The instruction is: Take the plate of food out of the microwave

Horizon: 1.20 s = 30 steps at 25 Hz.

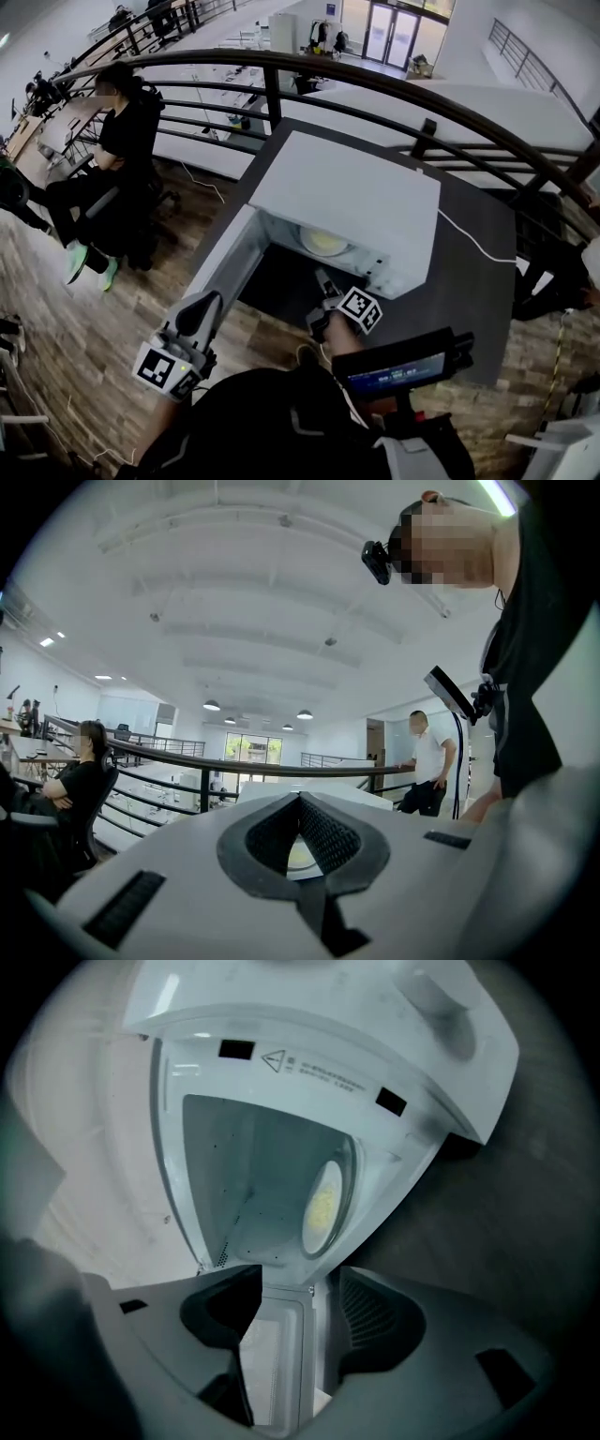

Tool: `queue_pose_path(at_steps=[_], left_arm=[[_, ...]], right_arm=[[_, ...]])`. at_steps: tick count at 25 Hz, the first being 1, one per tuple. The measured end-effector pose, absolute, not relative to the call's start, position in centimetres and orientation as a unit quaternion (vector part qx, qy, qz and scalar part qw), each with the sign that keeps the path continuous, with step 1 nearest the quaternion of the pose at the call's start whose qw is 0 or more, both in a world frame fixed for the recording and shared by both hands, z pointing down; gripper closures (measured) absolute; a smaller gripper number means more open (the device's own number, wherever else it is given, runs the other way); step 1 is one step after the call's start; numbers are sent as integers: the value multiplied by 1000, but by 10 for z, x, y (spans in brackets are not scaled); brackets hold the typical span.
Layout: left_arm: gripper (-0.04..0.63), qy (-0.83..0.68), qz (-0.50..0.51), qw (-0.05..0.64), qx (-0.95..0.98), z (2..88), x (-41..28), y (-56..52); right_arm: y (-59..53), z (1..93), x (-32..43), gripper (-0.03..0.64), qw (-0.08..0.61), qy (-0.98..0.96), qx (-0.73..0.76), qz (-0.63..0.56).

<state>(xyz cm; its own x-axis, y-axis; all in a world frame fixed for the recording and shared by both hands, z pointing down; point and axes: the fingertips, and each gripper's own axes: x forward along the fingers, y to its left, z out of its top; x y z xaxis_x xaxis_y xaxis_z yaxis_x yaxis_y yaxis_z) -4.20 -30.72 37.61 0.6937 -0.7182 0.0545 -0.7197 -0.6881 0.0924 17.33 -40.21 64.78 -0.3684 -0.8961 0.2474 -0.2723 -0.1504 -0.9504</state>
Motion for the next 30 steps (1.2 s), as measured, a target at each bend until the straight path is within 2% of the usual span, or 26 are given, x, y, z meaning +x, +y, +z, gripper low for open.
queue_pose_path(at_steps=[11, 14, 16, 30], left_arm=[[591, -435, 16, 45, 899, 387, -62, -343], [591, -446, 18, 41, 894, 382, -63, -346], [591, -451, 21, 40, 891, 382, -65, -347], [591, -470, 36, 41, 881, 383, -60, -350]], right_arm=[[-469, 703, 160, 376, 299, 543, -476, -625], [-474, 709, 165, 369, 302, 530, -478, -633], [-478, 714, 167, 331, 308, 520, -477, -639], [-497, 721, 173, 330, 363, 473, -460, -659]])
